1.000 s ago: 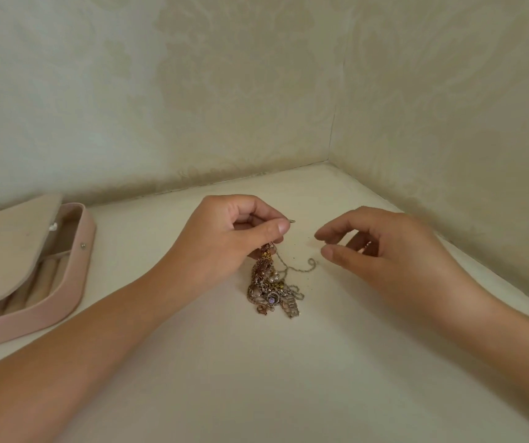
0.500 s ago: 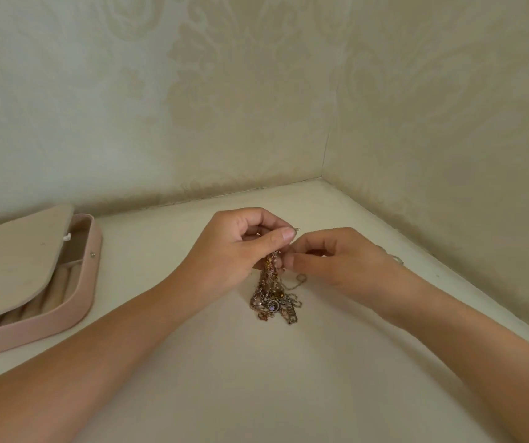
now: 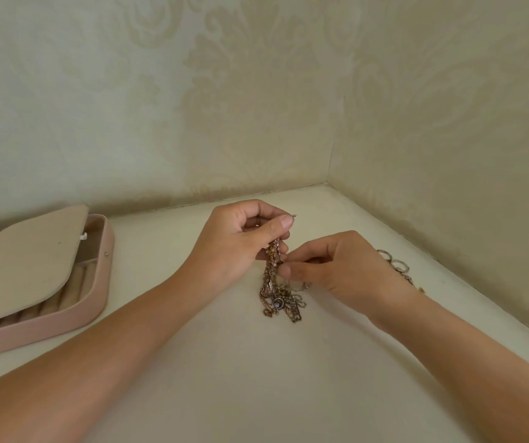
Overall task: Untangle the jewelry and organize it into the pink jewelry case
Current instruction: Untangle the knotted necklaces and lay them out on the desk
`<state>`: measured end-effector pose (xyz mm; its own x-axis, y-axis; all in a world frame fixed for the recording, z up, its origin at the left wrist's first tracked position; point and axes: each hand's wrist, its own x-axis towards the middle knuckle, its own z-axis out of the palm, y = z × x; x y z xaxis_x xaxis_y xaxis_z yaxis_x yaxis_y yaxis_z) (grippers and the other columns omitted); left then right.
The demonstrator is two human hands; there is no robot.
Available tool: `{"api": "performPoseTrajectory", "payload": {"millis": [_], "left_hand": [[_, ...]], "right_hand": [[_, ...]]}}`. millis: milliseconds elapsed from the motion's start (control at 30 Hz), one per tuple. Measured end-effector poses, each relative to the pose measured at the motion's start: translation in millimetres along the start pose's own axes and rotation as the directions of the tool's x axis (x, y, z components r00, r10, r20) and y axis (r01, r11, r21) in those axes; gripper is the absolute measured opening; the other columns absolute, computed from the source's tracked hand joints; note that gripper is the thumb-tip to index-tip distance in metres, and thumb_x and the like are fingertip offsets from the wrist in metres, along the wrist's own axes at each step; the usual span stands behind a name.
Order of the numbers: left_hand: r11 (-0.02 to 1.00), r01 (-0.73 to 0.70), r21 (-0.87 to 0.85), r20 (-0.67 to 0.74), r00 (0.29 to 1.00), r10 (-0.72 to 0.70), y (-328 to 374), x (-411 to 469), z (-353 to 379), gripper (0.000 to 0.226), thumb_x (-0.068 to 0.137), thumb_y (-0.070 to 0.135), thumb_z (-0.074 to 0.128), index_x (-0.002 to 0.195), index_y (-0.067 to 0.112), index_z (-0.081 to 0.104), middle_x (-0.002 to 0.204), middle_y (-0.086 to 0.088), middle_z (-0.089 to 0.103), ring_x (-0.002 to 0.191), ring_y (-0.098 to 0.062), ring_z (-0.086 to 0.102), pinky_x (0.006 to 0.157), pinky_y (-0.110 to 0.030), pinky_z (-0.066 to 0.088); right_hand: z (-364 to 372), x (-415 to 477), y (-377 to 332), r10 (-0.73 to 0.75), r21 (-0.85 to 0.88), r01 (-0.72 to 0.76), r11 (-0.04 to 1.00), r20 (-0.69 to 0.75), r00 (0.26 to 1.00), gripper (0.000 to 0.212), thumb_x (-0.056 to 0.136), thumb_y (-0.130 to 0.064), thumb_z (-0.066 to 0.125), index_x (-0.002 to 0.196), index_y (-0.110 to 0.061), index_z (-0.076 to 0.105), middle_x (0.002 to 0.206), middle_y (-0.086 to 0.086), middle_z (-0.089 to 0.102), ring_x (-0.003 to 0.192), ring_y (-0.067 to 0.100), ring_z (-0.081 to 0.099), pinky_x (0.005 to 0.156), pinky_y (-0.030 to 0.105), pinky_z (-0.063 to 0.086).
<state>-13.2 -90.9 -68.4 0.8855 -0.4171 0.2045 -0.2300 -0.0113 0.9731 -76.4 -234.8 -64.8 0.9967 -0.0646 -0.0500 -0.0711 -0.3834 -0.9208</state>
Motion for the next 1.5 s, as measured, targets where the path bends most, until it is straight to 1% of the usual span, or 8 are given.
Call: {"api": "performPoseTrajectory", "payload": {"millis": [133,267,500,700,867,1067,1300,1500], "left_hand": [[1.000,0.018,-0.019,-0.040,0.999,-0.019,-1,1,-3,0.010,0.088,0.015,0.066,0.091,0.006,0.069,0.066,0.004,0.065,0.055,-0.010,0.060,0.056,-0.021,0.052],[0.997,0.038,0.065,-0.045,0.998,-0.035,0,0,-3,0.012,0.089,0.024,0.064,0.089,0.013,0.070,0.066,0.007,0.068,0.058,-0.008,0.058,0.058,-0.017,0.046],[0.978,0.144,-0.150,0.009,0.990,-0.144,6,-2,1,0.012,0.088,0.028,0.060,0.084,0.018,0.065,0.057,0.008,0.057,0.043,-0.007,0.033,0.039,-0.013,0.028],[0.972,0.175,-0.155,0.129,0.979,-0.156,13,-4,0,0.020,0.076,0.041,0.057,0.079,0.022,0.061,0.049,0.008,0.044,0.041,-0.004,0.031,0.039,-0.015,0.020],[0.962,0.256,-0.096,0.195,0.953,-0.234,10,-5,1,0.022,0.082,0.038,0.057,0.074,0.018,0.058,0.050,0.005,0.047,0.046,-0.007,0.027,0.037,-0.013,0.023],[0.955,0.270,-0.122,0.315,0.923,-0.221,12,-3,-4,0.012,0.066,0.028,0.067,0.063,0.017,0.069,0.056,0.007,0.051,0.044,-0.002,0.033,0.038,-0.011,0.024],[0.967,0.245,-0.075,0.247,0.944,-0.220,10,-2,-5,0.008,0.073,0.016,0.066,0.076,0.010,0.066,0.055,0.007,0.047,0.046,-0.004,0.030,0.038,-0.013,0.024],[0.977,0.196,-0.089,0.197,0.964,-0.176,13,-4,-3,0.018,0.070,0.037,0.063,0.064,0.020,0.065,0.050,0.009,0.034,0.046,-0.001,0.032,0.038,-0.012,0.023]], "right_hand": [[-2,-1,3,-0.007,0.087,0.011,0.996,-0.055,0.998,0.002,0.078,-0.020,0.076,0.077,-0.020,0.078,0.071,-0.008,0.072,0.061,-0.005,0.058,0.058,0.004,0.040],[-7,-4,2,-0.034,0.343,0.008,0.939,0.068,0.997,0.012,0.075,-0.024,0.068,0.077,-0.014,0.072,0.087,0.003,0.069,0.085,0.009,0.059,0.081,0.024,0.041],[-14,-5,3,-0.049,0.658,-0.070,0.750,0.160,0.986,0.008,0.070,-0.020,0.066,0.068,-0.017,0.072,0.081,0.000,0.064,0.079,0.010,0.059,0.075,0.021,0.046],[-9,-5,5,-0.029,0.612,-0.049,0.789,0.116,0.993,0.006,0.068,-0.018,0.068,0.069,-0.014,0.072,0.075,0.001,0.062,0.073,0.009,0.057,0.070,0.018,0.048],[-6,-4,5,-0.036,0.714,-0.019,0.700,0.061,0.997,0.006,0.069,-0.017,0.066,0.065,-0.016,0.071,0.075,0.000,0.061,0.068,0.007,0.057,0.073,0.021,0.047],[-8,-2,6,-0.044,0.697,-0.013,0.717,0.063,0.997,0.014,0.079,-0.016,0.060,0.084,-0.005,0.066,0.076,0.006,0.066,0.061,0.010,0.061,0.063,0.018,0.053],[-11,-6,-1,-0.016,0.563,-0.021,0.826,0.060,0.998,0.013,0.076,-0.021,0.062,0.081,-0.009,0.065,0.077,0.000,0.065,0.041,0.005,0.035,0.040,0.013,0.029],[-12,-9,-2,0.015,0.489,-0.087,0.868,0.149,0.989,0.015,0.078,-0.026,0.060,0.083,-0.012,0.062,0.086,0.003,0.071,0.041,0.006,0.034,0.039,0.014,0.025]]}}
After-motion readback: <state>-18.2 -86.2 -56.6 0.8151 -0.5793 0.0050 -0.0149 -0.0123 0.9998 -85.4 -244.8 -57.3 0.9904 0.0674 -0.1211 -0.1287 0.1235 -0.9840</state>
